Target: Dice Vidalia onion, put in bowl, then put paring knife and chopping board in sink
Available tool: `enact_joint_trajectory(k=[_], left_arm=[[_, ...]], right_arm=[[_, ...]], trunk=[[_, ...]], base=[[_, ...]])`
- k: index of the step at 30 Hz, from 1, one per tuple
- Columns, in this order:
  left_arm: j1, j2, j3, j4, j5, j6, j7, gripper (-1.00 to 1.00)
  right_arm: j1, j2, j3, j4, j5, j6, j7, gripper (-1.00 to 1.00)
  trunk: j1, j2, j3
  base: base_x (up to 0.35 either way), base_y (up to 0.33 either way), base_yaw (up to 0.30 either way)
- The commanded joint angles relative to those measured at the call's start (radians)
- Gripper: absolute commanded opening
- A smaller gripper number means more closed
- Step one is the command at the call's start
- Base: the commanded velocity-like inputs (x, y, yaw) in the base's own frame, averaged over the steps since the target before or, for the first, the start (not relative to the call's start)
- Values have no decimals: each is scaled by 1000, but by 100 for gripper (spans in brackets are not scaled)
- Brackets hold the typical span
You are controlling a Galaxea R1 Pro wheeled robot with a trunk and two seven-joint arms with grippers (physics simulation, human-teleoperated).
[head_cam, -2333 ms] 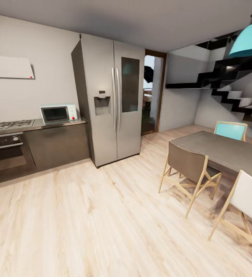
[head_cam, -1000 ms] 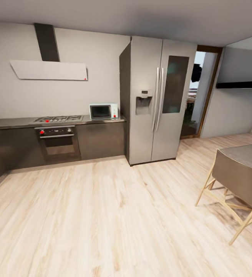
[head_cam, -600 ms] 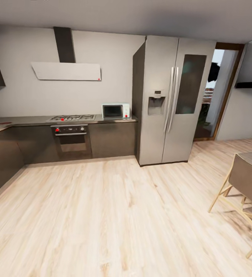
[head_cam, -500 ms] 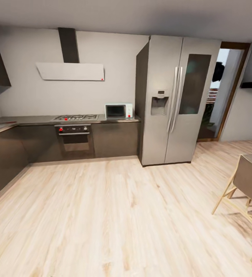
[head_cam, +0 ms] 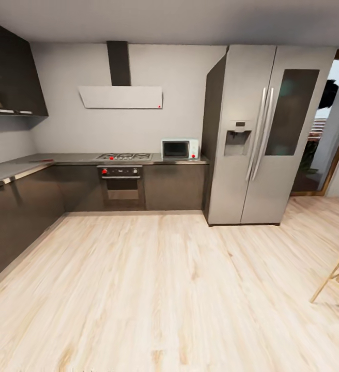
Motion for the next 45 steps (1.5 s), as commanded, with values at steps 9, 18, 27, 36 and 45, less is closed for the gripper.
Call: enact_joint_trajectory(k=[9, 18, 27, 36, 45], left_arm=[[1, -1, 1, -2, 1, 0, 0, 100], [1, -1, 1, 0, 1, -1, 0, 100], [1, -1, 1, 1, 1, -1, 0, 100], [1, -1, 1, 2, 1, -1, 0, 100], [1, -2, 1, 1, 0, -2, 0, 100]], right_arm=[[-1, -1, -4, 1, 0, -3, 0, 100], [-1, 0, -3, 0, 1, -6, 0, 100], [-1, -1, -3, 0, 2, -8, 0, 100], [-1, 0, -3, 1, 2, -8, 0, 100], [-1, 0, -3, 1, 2, -8, 0, 100]], trunk=[[0, 0, -1], [0, 0, -1], [0, 0, -1], [0, 0, -1], [0, 0, -1]], base=[[0, 0, 251], [0, 0, 251], [0, 0, 251], [0, 0, 251], [0, 0, 251]])
